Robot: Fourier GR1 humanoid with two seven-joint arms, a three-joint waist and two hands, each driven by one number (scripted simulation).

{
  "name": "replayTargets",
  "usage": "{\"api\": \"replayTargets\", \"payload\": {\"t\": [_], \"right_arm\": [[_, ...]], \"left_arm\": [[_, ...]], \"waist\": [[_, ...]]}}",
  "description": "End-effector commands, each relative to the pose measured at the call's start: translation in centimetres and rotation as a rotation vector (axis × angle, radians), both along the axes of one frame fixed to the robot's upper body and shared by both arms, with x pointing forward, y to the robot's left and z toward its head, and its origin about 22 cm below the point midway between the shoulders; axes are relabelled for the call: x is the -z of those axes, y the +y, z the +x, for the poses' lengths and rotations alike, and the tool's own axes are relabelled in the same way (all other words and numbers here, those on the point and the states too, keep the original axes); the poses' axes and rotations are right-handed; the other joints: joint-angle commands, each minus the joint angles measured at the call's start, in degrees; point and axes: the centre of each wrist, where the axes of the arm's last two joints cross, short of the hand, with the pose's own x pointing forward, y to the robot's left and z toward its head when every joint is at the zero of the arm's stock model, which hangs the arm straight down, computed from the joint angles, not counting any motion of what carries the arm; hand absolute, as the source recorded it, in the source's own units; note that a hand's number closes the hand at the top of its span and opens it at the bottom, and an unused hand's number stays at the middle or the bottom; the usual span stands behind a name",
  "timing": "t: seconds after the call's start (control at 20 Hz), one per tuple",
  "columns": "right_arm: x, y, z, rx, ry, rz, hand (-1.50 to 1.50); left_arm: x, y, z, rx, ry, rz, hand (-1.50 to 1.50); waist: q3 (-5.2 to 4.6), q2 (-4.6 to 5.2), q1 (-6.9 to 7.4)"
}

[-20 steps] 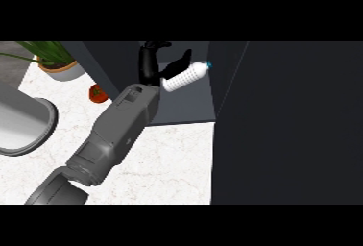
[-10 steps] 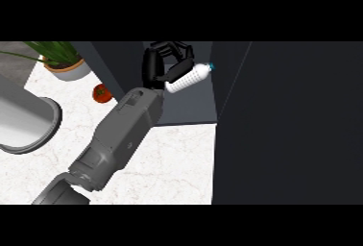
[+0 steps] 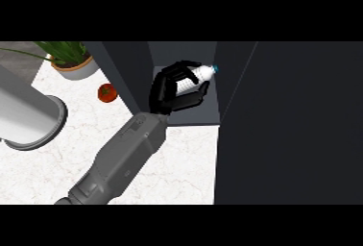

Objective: Pick up the bottled water, place it into the cabinet and close the cabinet

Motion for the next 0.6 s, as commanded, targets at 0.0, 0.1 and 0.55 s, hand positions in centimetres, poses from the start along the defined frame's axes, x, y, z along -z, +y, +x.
{"api": "replayTargets", "payload": {"t": [0.0, 0.1, 0.55], "right_arm": [[-3.4, 0.4, 0.0, 0.012, -0.056, -0.010, -1.50], [-2.2, 0.7, -0.4, 0.032, -0.048, -0.011, -1.50], [-3.5, 1.3, -0.6, 0.061, -0.047, -0.027, -1.50]], "left_arm": [[0.8, -1.4, -3.3, 0.151, 0.048, -0.070, -1.50], [1.7, -1.3, -5.3, 0.191, 0.080, -0.139, -1.50], [5.5, 4.0, -14.8, 0.080, 0.099, -0.102, -1.50]], "waist": [[0.02, -0.27, 1.02], [0.02, -0.56, 1.19], [-0.01, -0.56, 3.81]]}}
